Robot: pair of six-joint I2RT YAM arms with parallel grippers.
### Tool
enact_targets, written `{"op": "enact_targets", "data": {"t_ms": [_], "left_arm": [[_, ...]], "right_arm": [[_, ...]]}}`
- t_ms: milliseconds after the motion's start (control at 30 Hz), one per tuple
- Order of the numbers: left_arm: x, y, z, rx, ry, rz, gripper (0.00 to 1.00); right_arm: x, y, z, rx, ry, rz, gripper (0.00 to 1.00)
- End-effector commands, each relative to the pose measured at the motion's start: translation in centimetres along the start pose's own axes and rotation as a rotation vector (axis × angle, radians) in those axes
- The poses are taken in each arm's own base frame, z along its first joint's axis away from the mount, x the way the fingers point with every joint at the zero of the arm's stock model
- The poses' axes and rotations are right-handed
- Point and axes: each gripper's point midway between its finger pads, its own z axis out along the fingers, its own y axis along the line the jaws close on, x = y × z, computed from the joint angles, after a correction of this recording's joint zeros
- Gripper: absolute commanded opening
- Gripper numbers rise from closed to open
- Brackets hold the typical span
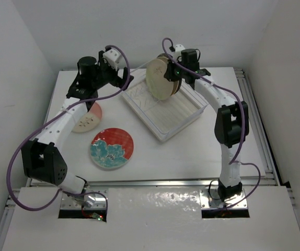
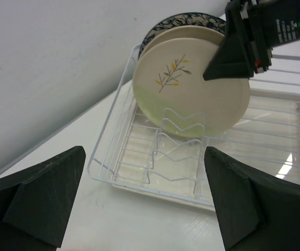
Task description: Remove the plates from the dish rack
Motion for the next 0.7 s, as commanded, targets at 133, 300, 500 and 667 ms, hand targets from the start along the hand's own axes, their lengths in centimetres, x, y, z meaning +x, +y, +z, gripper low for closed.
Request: {"op": "enact_targets", "data": {"t_ms": [133, 300, 500, 667], "left_arm": [[-1.1, -2.7, -1.8, 0.116, -0.018, 0.028, 0.98], [-1.7, -1.5, -2.3, 0.020, 0.010, -0.039, 0.98], [-2.1, -1.8, -3.7, -0.026, 0.082, -0.279, 1.00], [-1.5, -5.2, -6.1, 0.159, 0.023, -0.582, 1.00]], "right_arm": [[-20.0, 4.5, -12.7, -0.018, -0.531, -0.049, 0.00], [-22.8, 5.2, -17.5, 0.002, -0.645, -0.046, 0.00], [-21.5, 8.1, -20.3, -0.155, -0.646, 0.105, 0.00], [-17.0, 10.2, -19.4, -0.314, -0.587, 0.187, 0.00]]}}
